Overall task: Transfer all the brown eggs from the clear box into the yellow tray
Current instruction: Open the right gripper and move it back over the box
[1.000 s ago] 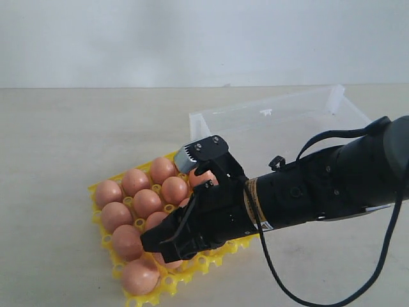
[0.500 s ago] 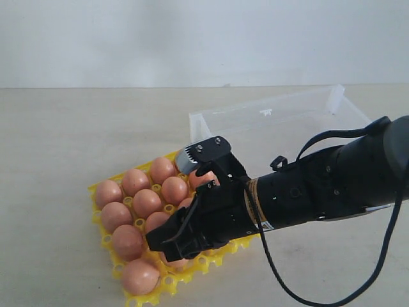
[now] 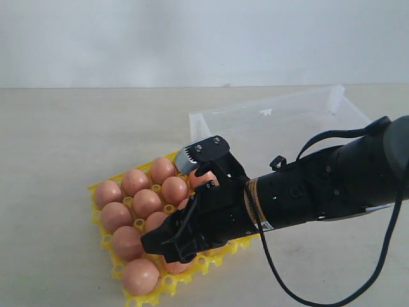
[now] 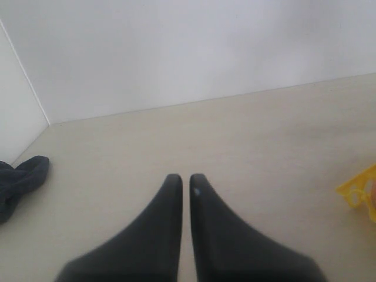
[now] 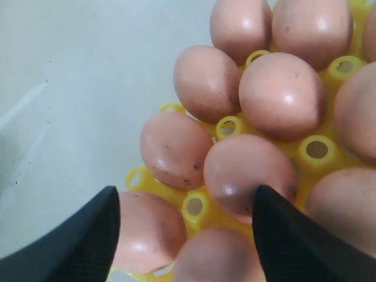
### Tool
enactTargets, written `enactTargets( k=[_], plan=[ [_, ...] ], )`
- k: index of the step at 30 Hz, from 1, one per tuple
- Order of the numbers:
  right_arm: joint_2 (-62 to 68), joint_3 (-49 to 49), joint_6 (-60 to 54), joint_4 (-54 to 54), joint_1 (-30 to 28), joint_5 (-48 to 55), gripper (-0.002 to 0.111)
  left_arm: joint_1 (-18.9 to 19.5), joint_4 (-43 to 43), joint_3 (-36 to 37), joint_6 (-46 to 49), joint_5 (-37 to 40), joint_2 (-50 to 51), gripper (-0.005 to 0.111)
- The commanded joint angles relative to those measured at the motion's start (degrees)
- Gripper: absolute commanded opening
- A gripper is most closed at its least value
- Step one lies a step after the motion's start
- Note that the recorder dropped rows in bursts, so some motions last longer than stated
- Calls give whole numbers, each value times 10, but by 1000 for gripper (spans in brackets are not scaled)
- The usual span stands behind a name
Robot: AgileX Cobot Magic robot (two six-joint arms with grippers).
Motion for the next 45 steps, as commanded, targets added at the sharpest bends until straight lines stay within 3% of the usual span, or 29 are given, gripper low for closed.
enactTargets(
  k=[1,14,19,23,28,30,33,37,44,45],
  plan=[
    [-2,0,-6,-4,1,2,58,-3,-1,2,-2,-1,-2,4],
    [-22,-9,-6,0,1,-30,58,-3,-1,2,-2,-1,-2,4],
    [-75,-51,-6,3,1,5,58,-3,-1,2,-2,-1,-2,4],
    [-126,-102,9,3,1,101,58,-3,-1,2,-2,-1,-2,4],
    [-172,-173,130,-4,0,370,58,-3,-1,2,-2,-1,-2,4],
    [-172,-200,123,6,0,464,57,-3,-1,2,-2,-1,-2,4],
    [-160,-242,3,85,-1,585,44,-3,-1,2,-2,-1,-2,4],
    [-119,-306,-289,205,-27,756,27,-3,-1,2,-2,-1,-2,4],
    [-13,-444,-620,428,-129,1070,27,-3,-1,2,-2,-1,-2,4],
    [-3,-456,-643,477,-143,1070,27,-3,-1,2,-2,-1,-2,4]
  ],
)
